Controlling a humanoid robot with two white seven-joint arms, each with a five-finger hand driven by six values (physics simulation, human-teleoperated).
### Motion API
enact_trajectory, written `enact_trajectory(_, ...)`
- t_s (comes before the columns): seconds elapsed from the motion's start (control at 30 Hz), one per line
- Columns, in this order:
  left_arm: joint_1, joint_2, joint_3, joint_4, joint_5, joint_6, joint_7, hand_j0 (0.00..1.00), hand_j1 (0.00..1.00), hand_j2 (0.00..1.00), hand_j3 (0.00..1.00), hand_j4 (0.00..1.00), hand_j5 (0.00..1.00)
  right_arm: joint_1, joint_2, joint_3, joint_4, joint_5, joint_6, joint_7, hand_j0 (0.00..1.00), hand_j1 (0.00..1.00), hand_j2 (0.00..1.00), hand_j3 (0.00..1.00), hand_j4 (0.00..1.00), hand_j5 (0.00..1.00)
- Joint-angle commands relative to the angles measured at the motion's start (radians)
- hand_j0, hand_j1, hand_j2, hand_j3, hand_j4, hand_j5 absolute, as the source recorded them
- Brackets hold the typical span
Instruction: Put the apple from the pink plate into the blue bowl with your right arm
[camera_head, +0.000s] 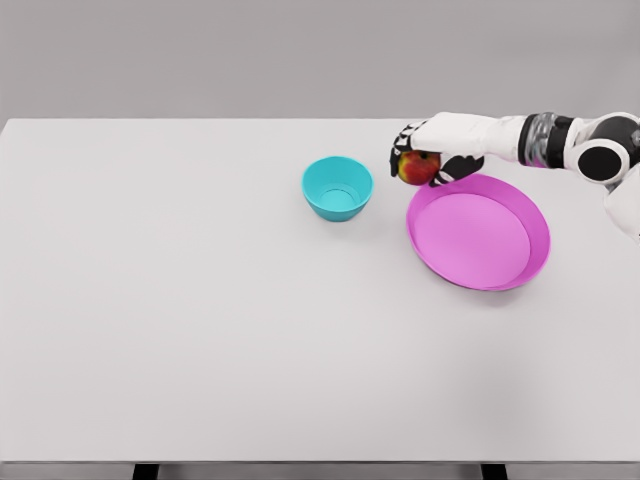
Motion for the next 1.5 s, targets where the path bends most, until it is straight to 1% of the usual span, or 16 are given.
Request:
enact_trajectory(0.0,0.0,0.0,0.0,0.0,0.001,0.0,0.0,1.0,1.0,1.0,1.0,1.0,1.0,0.0,0.019,-0.001,0.005,-0.002,0.018,-0.001,0.52,0.52,0.52,0.52,0.52,0.52)
enact_trajectory(0.13,0.0,0.0,0.0,0.0,0.0,0.0,0.001,1.0,1.0,1.0,1.0,1.0,1.0,-0.009,0.045,-0.001,0.019,0.007,0.023,-0.001,0.52,0.52,0.52,0.52,0.52,0.52)
enact_trajectory(0.27,0.0,0.0,0.0,0.0,0.0,0.0,0.001,1.0,1.0,1.0,1.0,1.0,1.0,-0.032,0.086,0.002,0.067,0.024,0.021,-0.001,0.52,0.52,0.52,0.52,0.52,0.52)
enact_trajectory(0.53,0.0,0.0,0.0,0.0,0.0,0.0,0.001,1.0,1.0,1.0,1.0,1.0,1.0,-0.061,0.157,0.011,0.102,0.051,0.021,0.001,0.52,0.52,0.52,0.52,0.52,0.52)
enact_trajectory(0.63,0.0,0.0,0.0,0.0,0.0,0.0,0.0,1.0,1.0,1.0,1.0,1.0,1.0,-0.077,0.183,0.034,0.136,0.053,0.021,0.001,0.52,0.52,0.52,0.52,0.52,0.52)
enact_trajectory(0.83,0.0,0.0,0.0,0.0,0.001,0.0,0.001,1.0,1.0,1.0,1.0,1.0,1.0,-0.089,0.226,0.062,0.151,0.059,0.021,0.001,0.52,0.52,0.52,0.52,0.52,0.52)
enact_trajectory(1.0,0.0,0.0,0.0,0.0,0.0,0.0,0.0,1.0,1.0,1.0,1.0,1.0,1.0,-0.1,0.246,0.085,0.185,0.061,0.021,-0.001,0.53,0.53,0.53,0.53,0.53,0.53)
enact_trajectory(1.13,0.0,0.0,0.0,0.0,0.0,0.0,0.0,1.0,1.0,1.0,1.0,1.0,1.0,-0.107,0.255,0.103,0.188,0.061,0.021,-0.001,0.53,0.53,0.53,0.53,0.53,0.53)
enact_trajectory(1.23,0.0,0.0,0.0,0.0,0.0,0.0,0.0,1.0,1.0,1.0,1.0,1.0,1.0,-0.11,0.264,0.105,0.208,0.061,0.021,-0.001,0.53,0.53,0.53,0.53,0.53,0.53)
enact_trajectory(1.27,0.0,0.0,0.0,0.0,0.0,0.0,0.001,1.0,1.0,1.0,1.0,1.0,1.0,-0.11,0.264,0.105,0.208,0.061,0.021,-0.001,0.57,0.57,0.57,0.57,0.57,0.57)
enact_trajectory(1.3,0.0,0.0,0.0,0.0,0.0,0.0,0.001,1.0,1.0,1.0,1.0,1.0,1.0,-0.11,0.264,0.105,0.208,0.061,0.023,-0.001,0.88,0.88,0.88,0.88,0.88,0.88)
enact_trajectory(1.33,0.0,0.0,0.0,0.0,0.0,0.0,0.0,1.0,1.0,1.0,1.0,1.0,1.0,-0.11,0.264,0.105,0.208,0.061,0.023,-0.001,1.0,1.0,1.0,1.0,1.0,1.0)
enact_trajectory(1.47,0.0,0.0,0.0,0.0,0.0,0.0,0.0,1.0,1.0,1.0,1.0,1.0,1.0,-0.11,0.264,0.105,0.206,0.061,0.023,-0.001,1.0,1.0,1.0,1.0,1.0,1.0)
